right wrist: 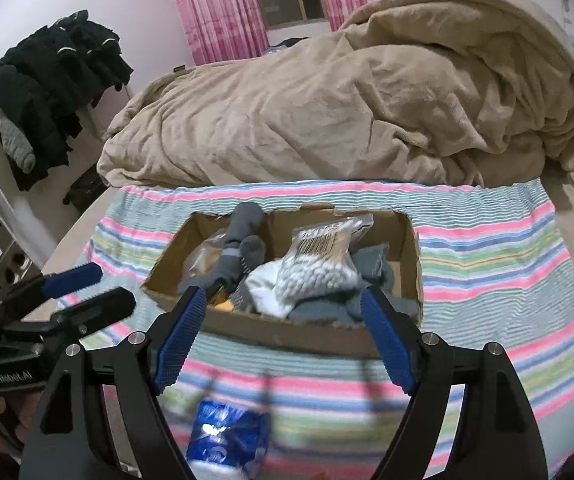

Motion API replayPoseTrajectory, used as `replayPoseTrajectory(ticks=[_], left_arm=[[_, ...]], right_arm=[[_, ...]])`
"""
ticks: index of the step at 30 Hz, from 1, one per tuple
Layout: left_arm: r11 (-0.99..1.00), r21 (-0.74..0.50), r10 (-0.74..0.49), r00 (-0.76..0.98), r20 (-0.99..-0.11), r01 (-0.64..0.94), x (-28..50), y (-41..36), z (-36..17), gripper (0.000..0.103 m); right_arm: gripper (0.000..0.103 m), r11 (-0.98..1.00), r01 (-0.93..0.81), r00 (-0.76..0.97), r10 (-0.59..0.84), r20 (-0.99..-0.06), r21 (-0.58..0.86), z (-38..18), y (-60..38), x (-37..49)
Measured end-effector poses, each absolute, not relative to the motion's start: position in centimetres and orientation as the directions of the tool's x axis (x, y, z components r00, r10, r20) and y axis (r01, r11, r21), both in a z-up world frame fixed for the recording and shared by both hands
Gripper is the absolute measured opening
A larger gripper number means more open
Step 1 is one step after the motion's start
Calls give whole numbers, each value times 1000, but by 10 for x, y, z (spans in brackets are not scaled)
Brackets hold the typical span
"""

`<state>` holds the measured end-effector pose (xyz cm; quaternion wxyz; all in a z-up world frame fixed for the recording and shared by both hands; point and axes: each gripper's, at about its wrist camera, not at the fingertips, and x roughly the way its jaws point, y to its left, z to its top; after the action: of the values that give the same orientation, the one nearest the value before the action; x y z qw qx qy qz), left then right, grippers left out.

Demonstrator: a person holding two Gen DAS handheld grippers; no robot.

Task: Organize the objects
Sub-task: 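Place the grey glove and cotton swab bag into the box, releasing both tools, then grasp the blue wet-wipe pack with the right tool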

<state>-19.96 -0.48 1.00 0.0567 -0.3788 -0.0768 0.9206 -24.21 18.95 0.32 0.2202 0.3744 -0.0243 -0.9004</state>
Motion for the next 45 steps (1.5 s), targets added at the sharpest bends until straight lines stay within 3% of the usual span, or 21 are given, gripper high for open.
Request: replayPoseTrajectory(ticks=[12, 35, 37, 39, 45], left_arm=[[-979, -201, 129, -704, -698, 20, -149, -22, -2, 80], [-972, -200, 92, -587, -805, 122, -127, -42, -87, 80], [-972, -200, 93, -581, -809, 122, -127, -41, -90, 80], [-972, -202, 97, -576, -811, 121, -128, -40, -92, 80], [-974, -199, 100, -586, -804, 108, -132, -36, -87, 80]], right_arm=[[82, -892, 396, -602, -430, -673, 216, 3, 187, -185], [82, -887, 416, -398, -377, -836, 202, -90, 150, -170], [79, -888, 418, -397, -371, -840, 194, -96, 150, -171], [60, -890, 417, -406, -364, -838, 185, -97, 151, -170], [54, -891, 407, -433, -383, -816, 202, -83, 163, -173]])
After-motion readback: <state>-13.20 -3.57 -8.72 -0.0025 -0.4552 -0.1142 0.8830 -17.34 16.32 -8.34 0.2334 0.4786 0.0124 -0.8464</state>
